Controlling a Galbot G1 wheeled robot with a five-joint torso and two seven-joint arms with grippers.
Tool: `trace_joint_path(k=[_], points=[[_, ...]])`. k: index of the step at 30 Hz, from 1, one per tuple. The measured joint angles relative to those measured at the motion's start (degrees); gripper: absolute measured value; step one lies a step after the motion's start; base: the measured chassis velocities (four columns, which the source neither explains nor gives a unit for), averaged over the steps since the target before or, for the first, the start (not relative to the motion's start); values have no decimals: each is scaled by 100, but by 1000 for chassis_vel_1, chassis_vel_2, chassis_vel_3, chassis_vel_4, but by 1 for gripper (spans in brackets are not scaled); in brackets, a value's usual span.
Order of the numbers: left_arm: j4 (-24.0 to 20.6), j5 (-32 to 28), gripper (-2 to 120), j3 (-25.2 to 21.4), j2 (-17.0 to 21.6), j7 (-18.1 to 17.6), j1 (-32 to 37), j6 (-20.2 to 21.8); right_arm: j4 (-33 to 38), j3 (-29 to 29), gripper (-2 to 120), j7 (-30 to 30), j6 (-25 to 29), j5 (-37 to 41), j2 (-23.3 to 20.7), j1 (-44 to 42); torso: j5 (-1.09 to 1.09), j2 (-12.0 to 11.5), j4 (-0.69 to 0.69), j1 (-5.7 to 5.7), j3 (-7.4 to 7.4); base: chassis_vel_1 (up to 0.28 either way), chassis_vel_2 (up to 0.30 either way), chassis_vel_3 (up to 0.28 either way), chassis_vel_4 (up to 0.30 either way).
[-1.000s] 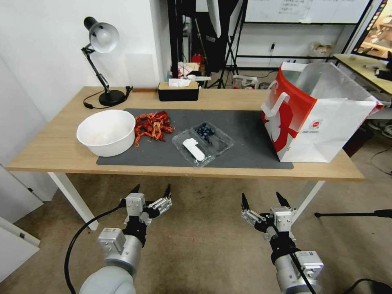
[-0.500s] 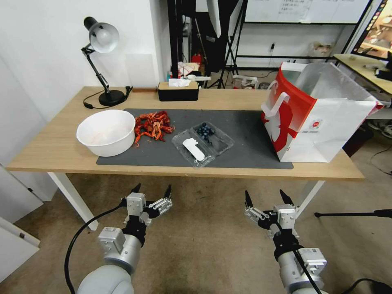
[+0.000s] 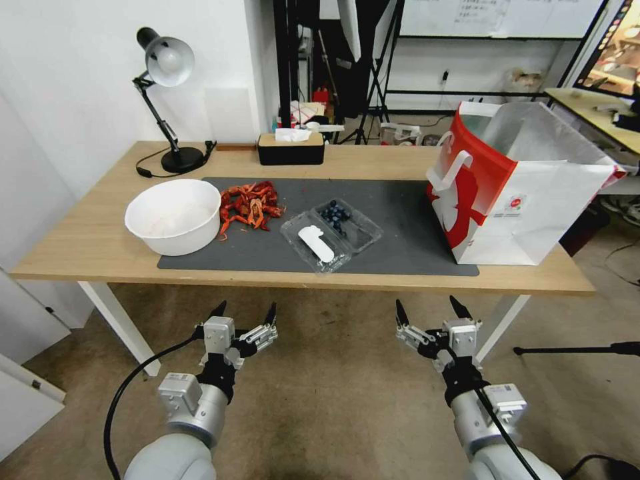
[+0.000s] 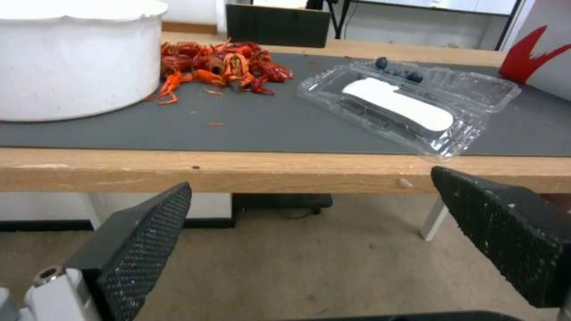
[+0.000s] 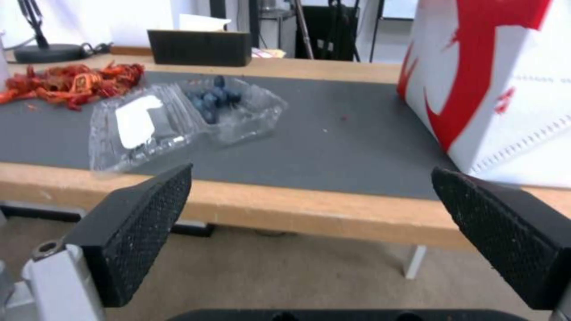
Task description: Close the takeout container lid, then place the container into the takeout bag.
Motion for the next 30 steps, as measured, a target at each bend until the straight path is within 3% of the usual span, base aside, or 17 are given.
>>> trace_joint_path(k=[24, 30], points=[[51, 142, 100, -112, -115, 3, 176, -223, -1295, -667, 100, 429, -696, 316, -902, 2104, 0, 0, 0, 0, 0, 0, 0, 0, 0], [98, 178, 100, -135, -170, 29, 173, -277, -1541, -923, 100, 646, -1111, 274, -1040, 2497, 0, 0, 0, 0, 0, 0, 0, 0, 0]])
